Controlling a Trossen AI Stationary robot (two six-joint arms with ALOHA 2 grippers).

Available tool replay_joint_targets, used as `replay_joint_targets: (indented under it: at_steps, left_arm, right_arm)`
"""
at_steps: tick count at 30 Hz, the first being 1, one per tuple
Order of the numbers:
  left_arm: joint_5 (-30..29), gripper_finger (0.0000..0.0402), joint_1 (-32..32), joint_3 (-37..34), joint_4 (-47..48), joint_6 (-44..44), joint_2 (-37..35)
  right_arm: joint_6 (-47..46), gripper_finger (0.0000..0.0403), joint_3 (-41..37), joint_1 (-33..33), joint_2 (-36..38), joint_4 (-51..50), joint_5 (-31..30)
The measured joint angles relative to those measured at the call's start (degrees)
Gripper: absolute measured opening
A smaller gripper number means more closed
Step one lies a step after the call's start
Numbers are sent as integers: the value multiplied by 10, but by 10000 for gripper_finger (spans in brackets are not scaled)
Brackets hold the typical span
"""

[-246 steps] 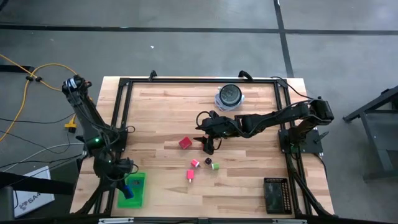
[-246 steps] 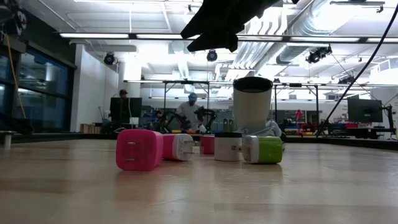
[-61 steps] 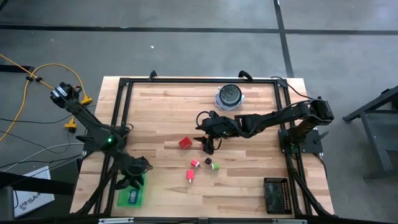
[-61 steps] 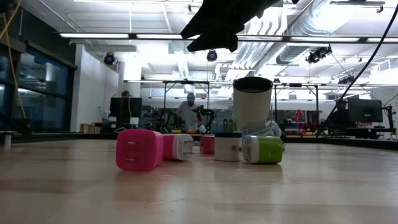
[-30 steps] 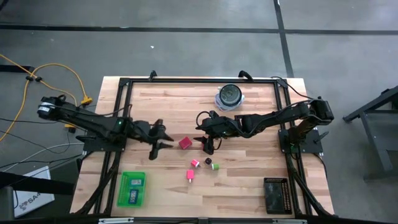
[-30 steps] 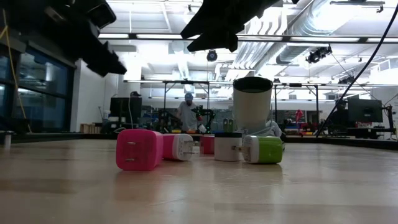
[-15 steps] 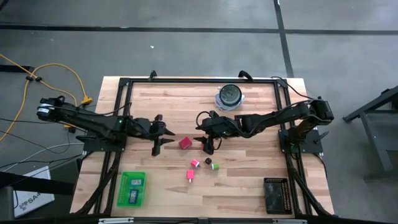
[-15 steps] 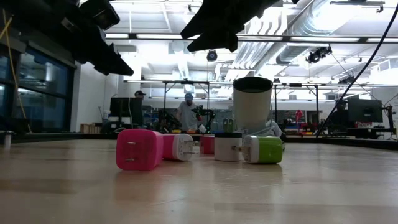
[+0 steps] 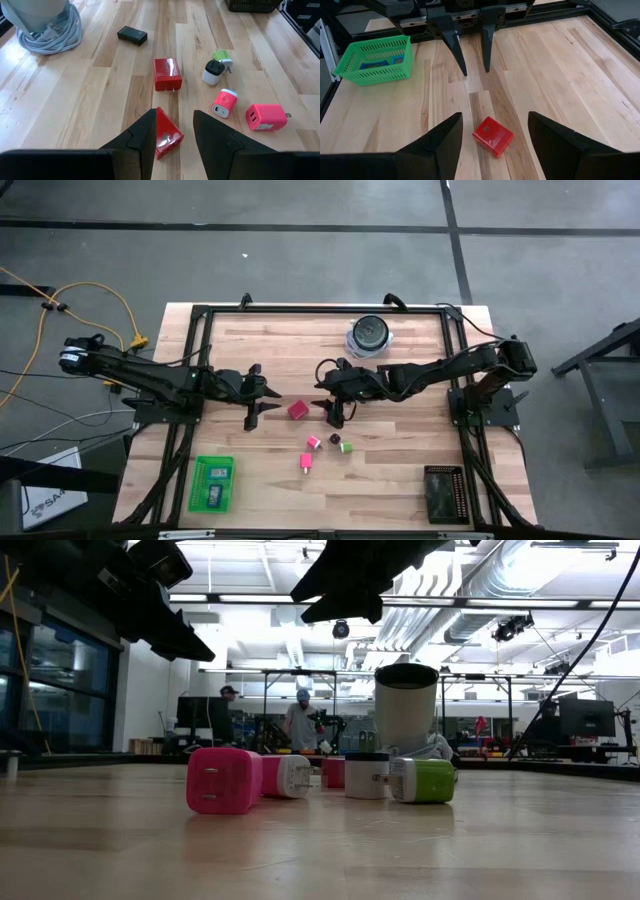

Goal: Pick & Place Office items
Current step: Put the black digital timer into the green bin

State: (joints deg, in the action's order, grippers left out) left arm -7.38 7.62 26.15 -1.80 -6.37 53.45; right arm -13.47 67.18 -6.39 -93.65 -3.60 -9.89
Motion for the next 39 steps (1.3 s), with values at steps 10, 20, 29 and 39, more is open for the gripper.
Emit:
replay_joint_targets:
  at_steps: [10, 20, 29, 39]
  left_arm:
    - [0, 124, 0, 0, 0, 0, 0]
    - [0, 124, 0, 0, -2, 0, 0]
    - [0, 124, 0, 0, -12, 0, 0]
    - [0, 124, 0, 0, -13, 0, 0]
  right_arm:
    - [28, 213, 0, 0, 0, -9, 1]
    - [41, 213, -1, 64, 29, -175, 26]
    - [266, 213, 0, 91, 31, -194, 139]
    - [410, 213, 0, 135, 31, -312, 148]
